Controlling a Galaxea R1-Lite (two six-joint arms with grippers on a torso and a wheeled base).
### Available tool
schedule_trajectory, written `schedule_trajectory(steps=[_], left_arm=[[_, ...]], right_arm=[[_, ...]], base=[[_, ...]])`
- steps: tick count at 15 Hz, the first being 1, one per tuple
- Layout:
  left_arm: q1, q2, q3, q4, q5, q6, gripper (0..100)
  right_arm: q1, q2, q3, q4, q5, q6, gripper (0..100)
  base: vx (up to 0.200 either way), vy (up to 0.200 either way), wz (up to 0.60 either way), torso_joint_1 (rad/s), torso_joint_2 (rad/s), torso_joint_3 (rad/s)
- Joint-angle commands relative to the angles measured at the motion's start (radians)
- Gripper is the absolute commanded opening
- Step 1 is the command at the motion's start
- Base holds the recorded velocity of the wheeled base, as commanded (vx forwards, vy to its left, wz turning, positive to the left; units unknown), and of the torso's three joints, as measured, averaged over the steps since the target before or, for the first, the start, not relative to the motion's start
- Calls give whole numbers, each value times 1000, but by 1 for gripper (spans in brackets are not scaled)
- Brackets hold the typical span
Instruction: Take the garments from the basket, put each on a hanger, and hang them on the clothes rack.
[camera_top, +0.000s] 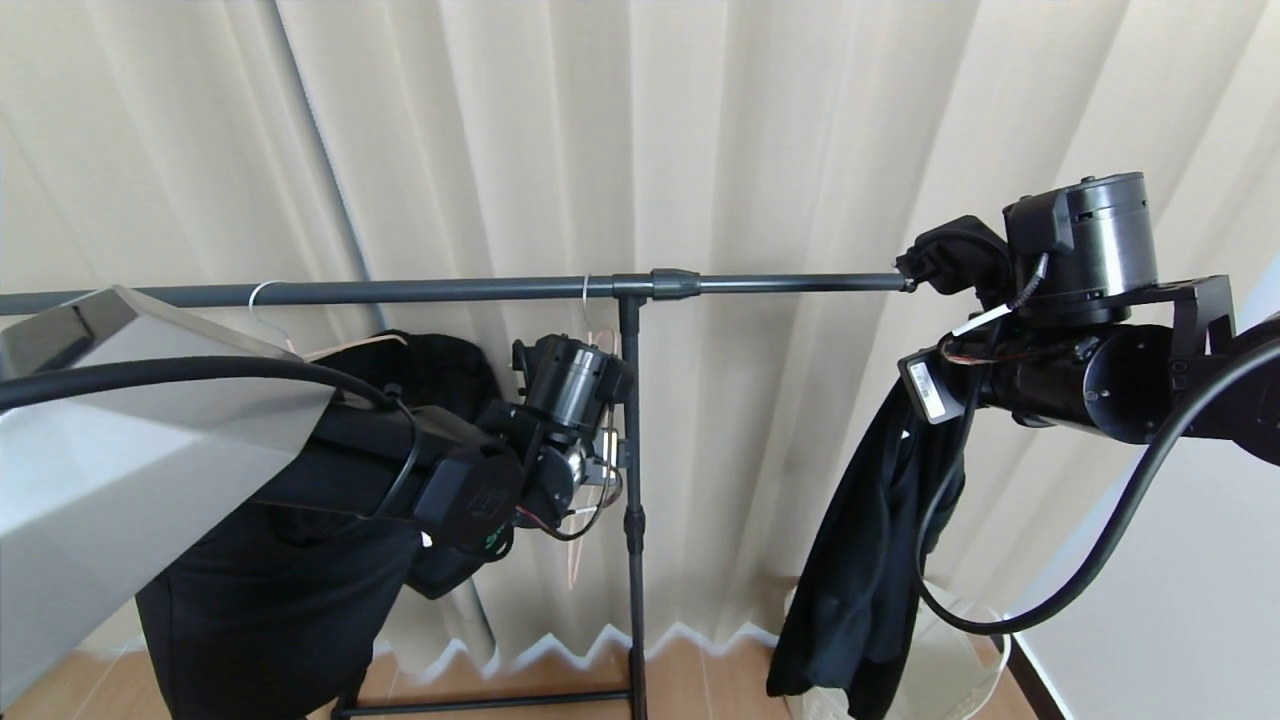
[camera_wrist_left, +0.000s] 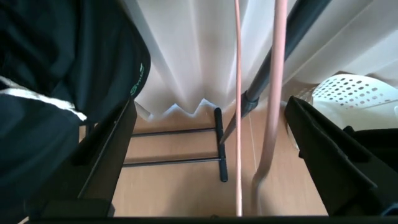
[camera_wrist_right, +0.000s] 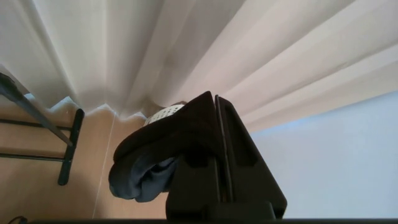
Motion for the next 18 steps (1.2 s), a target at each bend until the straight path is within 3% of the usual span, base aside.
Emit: schedule_trajectory(steps=[1,6,7,16,18], left_arm=[[14,23,-20,0,0,9,100],[14,57,-64,0,-1,35,100],[12,57,-64,0,-1,35,0],[35,-21,-29,0,0,37,0],[37,-84,20,0,-3,43,0]], right_arm=[[0,2,0,0,0,-1,0],[0,2,1,0,1,1,0],[0,2,1,0,0,1,0],[0,-1,6,0,1,1,0],[0,-1,6,0,1,1,0]], base=[[0,0,0,0,0,0],[0,0,0,0,0,0],[0,0,0,0,0,0],[0,0,0,0,0,0],[0,0,0,0,0,0]])
